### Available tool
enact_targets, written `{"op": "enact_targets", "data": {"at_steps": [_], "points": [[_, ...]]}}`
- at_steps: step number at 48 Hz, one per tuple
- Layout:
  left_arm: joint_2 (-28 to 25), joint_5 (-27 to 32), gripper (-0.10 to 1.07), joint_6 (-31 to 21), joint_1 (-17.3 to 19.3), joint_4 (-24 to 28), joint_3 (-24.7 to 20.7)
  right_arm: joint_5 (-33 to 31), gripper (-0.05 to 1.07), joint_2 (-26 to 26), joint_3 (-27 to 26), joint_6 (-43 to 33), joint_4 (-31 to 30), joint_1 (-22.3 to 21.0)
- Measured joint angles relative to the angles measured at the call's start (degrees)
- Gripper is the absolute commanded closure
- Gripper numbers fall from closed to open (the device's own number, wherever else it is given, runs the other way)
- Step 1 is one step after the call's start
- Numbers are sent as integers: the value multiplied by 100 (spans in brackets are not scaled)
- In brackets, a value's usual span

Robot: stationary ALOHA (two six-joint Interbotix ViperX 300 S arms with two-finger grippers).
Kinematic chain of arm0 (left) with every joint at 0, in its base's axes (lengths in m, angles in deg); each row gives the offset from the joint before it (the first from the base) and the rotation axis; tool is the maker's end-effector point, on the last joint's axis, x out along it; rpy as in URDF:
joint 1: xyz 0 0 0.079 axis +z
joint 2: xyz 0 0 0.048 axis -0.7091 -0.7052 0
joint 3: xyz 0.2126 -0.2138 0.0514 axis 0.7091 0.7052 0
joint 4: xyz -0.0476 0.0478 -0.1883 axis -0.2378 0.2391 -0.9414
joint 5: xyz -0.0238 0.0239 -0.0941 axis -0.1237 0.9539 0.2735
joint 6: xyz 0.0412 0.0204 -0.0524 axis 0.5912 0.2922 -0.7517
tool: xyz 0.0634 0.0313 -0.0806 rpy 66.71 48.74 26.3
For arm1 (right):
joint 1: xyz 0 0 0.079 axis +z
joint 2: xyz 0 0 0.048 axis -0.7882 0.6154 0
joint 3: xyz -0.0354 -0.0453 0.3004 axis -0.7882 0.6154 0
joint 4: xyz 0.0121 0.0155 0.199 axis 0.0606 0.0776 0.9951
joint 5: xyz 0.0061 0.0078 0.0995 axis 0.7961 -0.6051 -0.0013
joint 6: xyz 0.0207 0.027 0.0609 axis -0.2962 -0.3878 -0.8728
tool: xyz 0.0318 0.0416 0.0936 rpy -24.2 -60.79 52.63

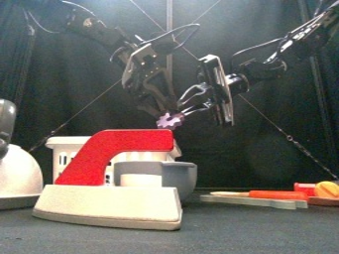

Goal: Place purple gear on plate

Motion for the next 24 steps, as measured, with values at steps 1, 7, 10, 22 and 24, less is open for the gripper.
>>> {"op": "enact_targets", "data": {"at_steps": [1, 7, 10, 22, 24], "points": [[9, 9, 4, 0, 0, -9, 9, 9, 55, 0, 9, 9, 9, 0], [62, 9, 4, 0, 0, -79, 70, 0, 55, -9, 88, 9, 0, -9], [149, 0, 4, 0, 0, -88, 123, 9, 55, -62, 185, 9, 0, 0], [615, -132, 4, 0, 0, -149, 571, -299, 55, -703, 747, 9, 0, -18], [686, -176, 4, 0, -9, -185, 668, -483, 55, -879, 896, 0, 0, -53]]}}
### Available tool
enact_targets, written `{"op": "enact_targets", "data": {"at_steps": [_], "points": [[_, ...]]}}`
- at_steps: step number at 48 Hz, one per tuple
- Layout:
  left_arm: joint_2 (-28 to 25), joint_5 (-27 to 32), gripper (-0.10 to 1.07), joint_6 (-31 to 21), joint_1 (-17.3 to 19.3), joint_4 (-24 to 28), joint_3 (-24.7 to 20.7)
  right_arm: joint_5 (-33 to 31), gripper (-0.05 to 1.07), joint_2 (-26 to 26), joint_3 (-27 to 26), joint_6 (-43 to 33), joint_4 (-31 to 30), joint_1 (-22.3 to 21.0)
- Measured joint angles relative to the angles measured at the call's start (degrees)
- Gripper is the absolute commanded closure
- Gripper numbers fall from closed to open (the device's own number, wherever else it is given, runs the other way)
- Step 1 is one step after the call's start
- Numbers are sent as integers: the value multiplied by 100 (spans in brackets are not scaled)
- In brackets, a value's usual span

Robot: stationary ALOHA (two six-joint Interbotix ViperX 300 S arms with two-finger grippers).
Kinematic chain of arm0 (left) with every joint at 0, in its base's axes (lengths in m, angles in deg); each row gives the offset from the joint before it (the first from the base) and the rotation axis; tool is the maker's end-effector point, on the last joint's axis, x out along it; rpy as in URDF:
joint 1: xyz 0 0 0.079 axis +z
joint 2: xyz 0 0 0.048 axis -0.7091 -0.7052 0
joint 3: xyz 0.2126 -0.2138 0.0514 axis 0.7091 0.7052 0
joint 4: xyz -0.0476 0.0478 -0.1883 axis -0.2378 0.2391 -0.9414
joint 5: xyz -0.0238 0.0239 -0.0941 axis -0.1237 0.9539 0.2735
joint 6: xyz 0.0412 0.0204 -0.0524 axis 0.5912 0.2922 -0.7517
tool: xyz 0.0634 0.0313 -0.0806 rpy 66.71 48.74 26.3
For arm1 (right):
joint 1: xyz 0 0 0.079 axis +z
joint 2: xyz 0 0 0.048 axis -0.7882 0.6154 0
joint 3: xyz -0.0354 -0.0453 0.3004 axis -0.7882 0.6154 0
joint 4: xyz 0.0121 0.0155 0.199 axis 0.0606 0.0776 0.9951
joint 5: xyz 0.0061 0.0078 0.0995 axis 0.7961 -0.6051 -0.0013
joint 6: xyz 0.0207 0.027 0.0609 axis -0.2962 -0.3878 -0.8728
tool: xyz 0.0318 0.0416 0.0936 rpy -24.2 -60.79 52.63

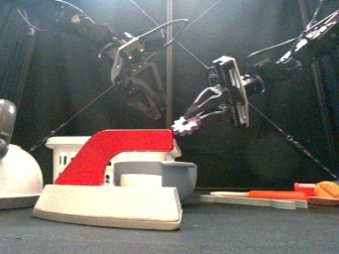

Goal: Place purple gear on plate

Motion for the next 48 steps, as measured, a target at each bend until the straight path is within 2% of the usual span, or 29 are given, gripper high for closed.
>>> {"op": "enact_targets", "data": {"at_steps": [10, 16, 21, 26, 33, 48], "points": [[369, -431, 4, -9, 9, -343, 536, -721, 55, -809, 501, 0, 0, -211], [598, -659, 4, -18, 35, -431, 809, -958, 55, -1327, 826, 0, 18, -554], [747, -853, 4, -18, 35, -483, 984, -1028, 55, -1538, 1099, -9, 70, -905], [853, -1099, 4, -9, 35, -545, 1143, -1037, 55, -1521, 1327, -9, 193, -1274], [905, -1397, 4, -9, 35, -650, 1274, -1046, 55, -1239, 1538, -9, 255, -1723], [905, -1494, 4, 9, 35, -712, 1336, -1037, 54, -615, 1547, 0, 246, -1811]]}}
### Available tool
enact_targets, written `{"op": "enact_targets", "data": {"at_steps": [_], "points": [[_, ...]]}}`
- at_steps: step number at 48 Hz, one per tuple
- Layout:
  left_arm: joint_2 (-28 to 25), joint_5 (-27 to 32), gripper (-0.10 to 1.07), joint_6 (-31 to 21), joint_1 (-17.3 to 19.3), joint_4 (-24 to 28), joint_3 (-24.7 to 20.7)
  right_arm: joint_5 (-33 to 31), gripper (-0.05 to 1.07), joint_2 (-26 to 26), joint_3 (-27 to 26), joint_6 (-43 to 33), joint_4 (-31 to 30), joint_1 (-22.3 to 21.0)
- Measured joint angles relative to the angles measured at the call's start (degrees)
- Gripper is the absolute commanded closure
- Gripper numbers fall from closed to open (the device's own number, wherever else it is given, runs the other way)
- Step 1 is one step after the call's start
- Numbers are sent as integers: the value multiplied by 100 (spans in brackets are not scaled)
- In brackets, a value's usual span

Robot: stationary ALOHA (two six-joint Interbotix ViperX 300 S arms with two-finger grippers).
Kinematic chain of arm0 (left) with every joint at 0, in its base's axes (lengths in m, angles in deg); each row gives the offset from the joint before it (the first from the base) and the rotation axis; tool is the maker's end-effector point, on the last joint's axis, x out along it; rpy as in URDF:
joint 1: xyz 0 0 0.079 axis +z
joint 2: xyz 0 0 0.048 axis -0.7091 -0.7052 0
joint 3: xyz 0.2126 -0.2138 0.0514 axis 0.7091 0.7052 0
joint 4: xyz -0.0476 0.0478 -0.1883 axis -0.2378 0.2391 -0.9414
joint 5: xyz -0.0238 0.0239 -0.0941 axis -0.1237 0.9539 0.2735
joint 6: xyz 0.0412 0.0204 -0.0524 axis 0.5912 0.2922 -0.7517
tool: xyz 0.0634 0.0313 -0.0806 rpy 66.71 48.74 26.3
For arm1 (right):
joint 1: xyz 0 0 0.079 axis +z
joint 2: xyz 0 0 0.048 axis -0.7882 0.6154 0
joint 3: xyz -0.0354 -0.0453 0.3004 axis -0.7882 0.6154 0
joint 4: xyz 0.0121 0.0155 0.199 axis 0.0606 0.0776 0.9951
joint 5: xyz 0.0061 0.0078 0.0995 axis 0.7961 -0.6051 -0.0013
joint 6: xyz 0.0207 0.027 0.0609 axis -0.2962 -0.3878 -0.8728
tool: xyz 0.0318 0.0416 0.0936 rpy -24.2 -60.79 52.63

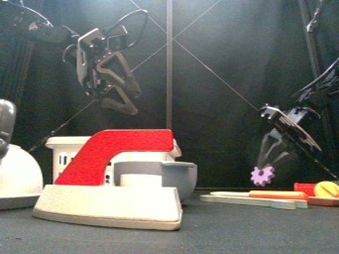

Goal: Place purple gear on plate

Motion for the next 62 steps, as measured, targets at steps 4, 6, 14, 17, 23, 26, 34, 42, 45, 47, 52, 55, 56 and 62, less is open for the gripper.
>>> {"op": "enact_targets", "data": {"at_steps": [4, 6, 14, 17, 23, 26, 34, 42, 45, 47, 52, 55, 56, 62], "points": [[0, 0, 4, 0, 0, 0, 0, 0, 52, 105, -26, 0, 0, 0], [0, 0, 4, 0, 9, 9, 0, 0, 51, 141, -26, 9, -9, -9], [0, 0, 4, 0, 9, 0, 0, 18, 47, 255, -62, 26, 0, -9], [0, -9, 4, 0, 9, 0, 0, 18, 44, 264, -70, 26, -9, -9], [0, 0, 4, 0, 9, 0, 9, 18, 37, 264, -70, 35, -9, -9], [0, 0, 4, 0, 9, 0, 9, 18, 34, 272, -62, 26, -9, -18], [0, 0, 4, 0, 9, -35, 35, 18, 26, 272, -70, 26, -9, -9], [0, -9, 4, 0, 9, -62, 44, 18, 24, 272, -70, 26, -9, -9], [0, -9, 4, 0, 9, -70, 44, 9, 24, 272, -79, 26, -9, -18], [0, 0, 4, 0, 0, -70, 44, 9, 24, 272, -88, 35, -9, -9], [0, -9, 4, 0, 18, -70, 44, 9, 24, 272, -149, 44, -9, -9], [0, -9, 4, 0, 18, -70, 44, 9, 24, 281, -193, 44, -18, 0], [0, -9, 4, -9, 18, -70, 44, 9, 24, 281, -211, 53, -18, 0], [0, 0, 4, 0, 26, -70, 44, 9, 24, 360, -308, 44, -114, 18]]}}
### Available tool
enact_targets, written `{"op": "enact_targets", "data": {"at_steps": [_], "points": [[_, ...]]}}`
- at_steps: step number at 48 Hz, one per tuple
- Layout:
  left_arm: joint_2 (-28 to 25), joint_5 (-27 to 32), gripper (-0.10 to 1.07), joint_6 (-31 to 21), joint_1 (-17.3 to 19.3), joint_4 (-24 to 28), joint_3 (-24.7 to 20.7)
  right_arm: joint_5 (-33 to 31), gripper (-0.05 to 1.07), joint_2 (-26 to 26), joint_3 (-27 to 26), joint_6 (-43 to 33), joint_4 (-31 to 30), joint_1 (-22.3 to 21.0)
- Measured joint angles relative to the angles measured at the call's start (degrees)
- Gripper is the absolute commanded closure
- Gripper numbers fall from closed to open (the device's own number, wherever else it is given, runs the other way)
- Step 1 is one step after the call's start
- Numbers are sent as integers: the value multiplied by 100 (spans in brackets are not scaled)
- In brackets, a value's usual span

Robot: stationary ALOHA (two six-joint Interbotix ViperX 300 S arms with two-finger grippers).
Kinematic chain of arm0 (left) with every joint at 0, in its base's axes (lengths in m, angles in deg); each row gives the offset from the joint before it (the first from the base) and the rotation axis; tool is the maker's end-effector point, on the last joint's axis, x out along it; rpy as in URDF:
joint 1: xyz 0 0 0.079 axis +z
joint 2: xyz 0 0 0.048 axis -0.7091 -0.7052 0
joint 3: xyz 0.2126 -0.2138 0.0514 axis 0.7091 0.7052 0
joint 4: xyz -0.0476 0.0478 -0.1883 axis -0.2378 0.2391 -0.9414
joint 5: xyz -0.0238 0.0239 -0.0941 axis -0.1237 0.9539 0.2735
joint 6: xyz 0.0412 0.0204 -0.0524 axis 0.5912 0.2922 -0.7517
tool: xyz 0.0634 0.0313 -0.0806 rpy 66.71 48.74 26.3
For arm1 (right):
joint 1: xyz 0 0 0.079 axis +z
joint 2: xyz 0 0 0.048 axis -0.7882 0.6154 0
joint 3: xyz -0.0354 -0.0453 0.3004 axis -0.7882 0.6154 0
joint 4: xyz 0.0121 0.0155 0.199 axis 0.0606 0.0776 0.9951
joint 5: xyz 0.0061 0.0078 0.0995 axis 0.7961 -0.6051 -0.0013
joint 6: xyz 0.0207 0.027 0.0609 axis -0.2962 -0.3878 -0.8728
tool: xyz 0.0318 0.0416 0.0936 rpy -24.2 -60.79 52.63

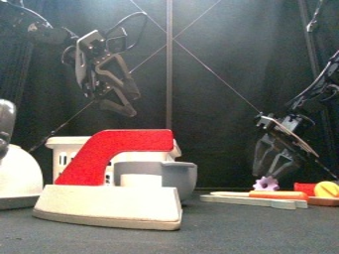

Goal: Place purple gear on plate

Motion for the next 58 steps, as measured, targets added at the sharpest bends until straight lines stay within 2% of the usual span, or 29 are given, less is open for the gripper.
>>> {"op": "enact_targets", "data": {"at_steps": [19, 31, 58], "points": [[0, -9, 4, 0, 0, 0, 18, -70, 24, 369, -308, 0, -158, 88], [0, -9, 4, 0, 0, 0, 18, -316, 24, 360, -457, 0, -325, 88], [0, 0, 4, 0, 26, -26, 79, -334, 24, 387, -624, 9, -483, 193]]}}
